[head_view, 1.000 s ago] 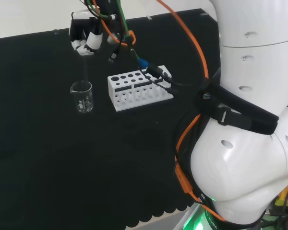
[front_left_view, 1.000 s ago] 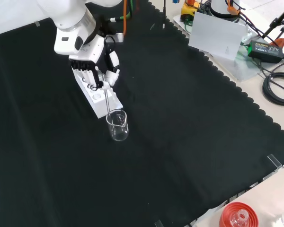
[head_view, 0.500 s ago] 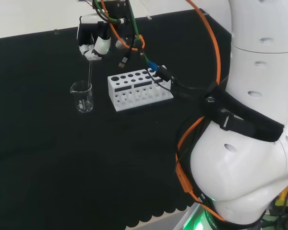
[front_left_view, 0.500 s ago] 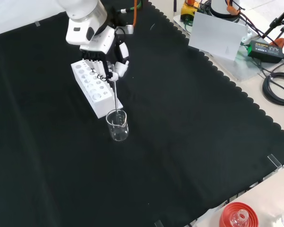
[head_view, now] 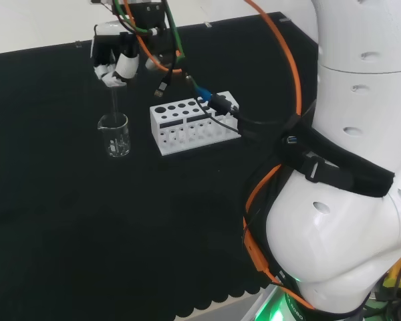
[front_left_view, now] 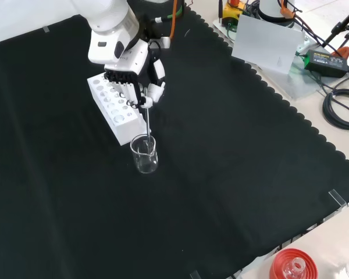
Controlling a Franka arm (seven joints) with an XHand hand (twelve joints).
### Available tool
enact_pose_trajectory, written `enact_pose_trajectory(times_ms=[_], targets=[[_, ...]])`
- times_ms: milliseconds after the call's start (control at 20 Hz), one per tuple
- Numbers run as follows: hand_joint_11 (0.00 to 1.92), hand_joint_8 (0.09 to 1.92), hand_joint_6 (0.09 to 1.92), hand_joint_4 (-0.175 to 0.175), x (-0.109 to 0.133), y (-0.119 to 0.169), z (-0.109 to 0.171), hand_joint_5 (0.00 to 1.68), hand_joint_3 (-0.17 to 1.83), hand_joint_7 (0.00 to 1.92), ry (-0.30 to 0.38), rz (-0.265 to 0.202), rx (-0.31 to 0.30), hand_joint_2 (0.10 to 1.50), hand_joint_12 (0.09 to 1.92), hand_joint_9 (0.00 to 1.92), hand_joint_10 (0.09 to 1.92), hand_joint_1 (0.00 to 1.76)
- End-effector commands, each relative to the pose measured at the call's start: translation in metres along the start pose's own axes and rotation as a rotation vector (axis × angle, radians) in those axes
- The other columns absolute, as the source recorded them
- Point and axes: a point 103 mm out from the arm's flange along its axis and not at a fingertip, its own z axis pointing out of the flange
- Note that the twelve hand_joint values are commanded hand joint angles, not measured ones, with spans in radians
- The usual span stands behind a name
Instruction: Stir in the beaker to the left of the white test tube rack with the glass rod.
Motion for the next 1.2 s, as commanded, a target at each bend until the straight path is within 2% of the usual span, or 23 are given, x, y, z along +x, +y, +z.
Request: enact_pose_trajectory(times_ms=[50,300,550,1200], targets=[[1.61,0.95,0.85,-0.175,0.01,0.026,0.0,1.11,0.89,1.3,-0.013,-0.035,0.016,0.57,0.75,1.69,0.57,1.32],[1.61,0.95,0.85,-0.175,0.004,0.026,-0.003,1.11,0.89,1.31,-0.024,-0.026,0.022,0.57,0.75,1.69,0.57,1.32],[1.61,0.95,0.85,-0.175,-0.015,0.011,-0.012,1.11,0.89,1.31,-0.017,-0.014,0.005,0.57,0.75,1.69,0.57,1.32],[1.61,0.95,0.85,-0.175,-0.014,-0.009,-0.018,1.11,0.89,1.31,-0.028,0.002,-0.005,0.57,0.75,1.69,0.57,1.32]])
